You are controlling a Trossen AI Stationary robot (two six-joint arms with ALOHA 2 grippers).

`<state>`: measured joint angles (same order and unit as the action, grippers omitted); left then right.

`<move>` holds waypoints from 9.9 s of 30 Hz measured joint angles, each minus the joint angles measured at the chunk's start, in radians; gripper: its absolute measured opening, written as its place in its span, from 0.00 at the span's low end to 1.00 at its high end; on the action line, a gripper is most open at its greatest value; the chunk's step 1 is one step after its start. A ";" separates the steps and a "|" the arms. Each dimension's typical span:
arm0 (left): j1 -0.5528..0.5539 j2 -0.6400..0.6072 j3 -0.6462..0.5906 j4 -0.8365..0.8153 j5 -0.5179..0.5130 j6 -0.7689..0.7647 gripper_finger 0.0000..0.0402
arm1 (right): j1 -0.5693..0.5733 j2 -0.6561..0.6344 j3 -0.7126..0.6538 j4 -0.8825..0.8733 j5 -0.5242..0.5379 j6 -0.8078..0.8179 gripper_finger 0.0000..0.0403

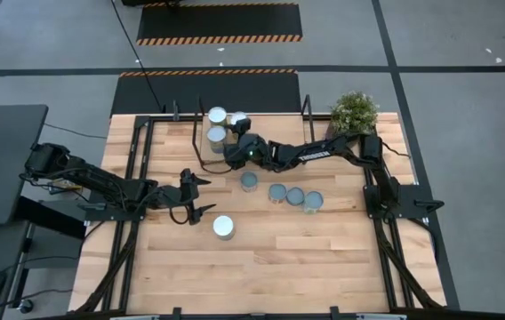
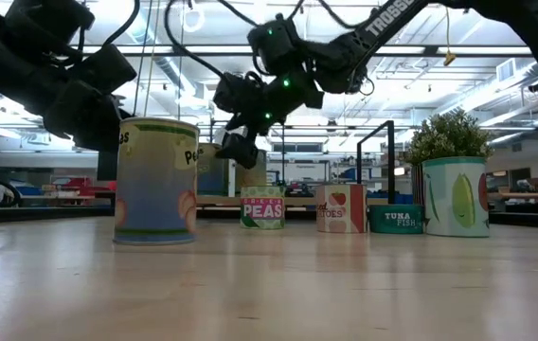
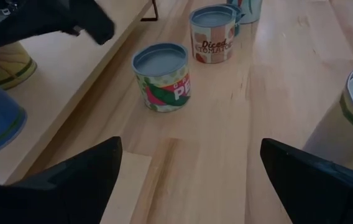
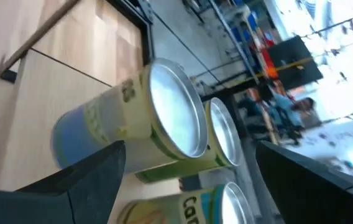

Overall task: Pick and place cans onto a shelf
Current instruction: Adjust the canned peas on the shelf, then put the canned peaches on the shelf

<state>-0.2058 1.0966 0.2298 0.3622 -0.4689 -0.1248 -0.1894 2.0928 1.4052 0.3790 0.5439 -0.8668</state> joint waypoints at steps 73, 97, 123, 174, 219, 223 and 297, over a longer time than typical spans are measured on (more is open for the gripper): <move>-0.128 0.004 0.000 0.033 0.126 -0.144 0.97 | 0.375 -0.146 -0.217 -0.215 -0.188 0.849 0.89; -0.147 0.003 0.000 -0.016 0.218 -0.168 0.97 | 0.397 -0.157 -0.216 -0.267 -0.097 0.898 0.89; -0.112 0.113 0.000 0.155 0.172 -0.101 0.97 | 0.507 -0.148 -0.216 -0.334 -0.075 0.991 0.89; -0.111 0.114 0.000 0.158 0.192 -0.115 0.97 | 0.447 0.036 -0.214 0.145 -0.381 0.969 0.95; -0.111 0.114 0.000 0.112 0.192 -0.126 0.97 | -0.084 -0.262 -0.327 0.035 -0.444 0.758 0.81; -0.111 0.114 0.000 0.113 0.192 -0.126 0.97 | -0.087 -0.261 -0.432 0.193 -0.415 0.773 0.81; -0.111 0.114 0.000 0.120 0.173 -0.124 0.97 | -0.095 -0.152 -0.403 0.303 -0.311 0.834 0.85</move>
<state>-0.3164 1.2110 0.2295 0.4820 -0.2958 -0.2489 -0.2843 1.9404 1.0023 0.6819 0.2325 -0.0326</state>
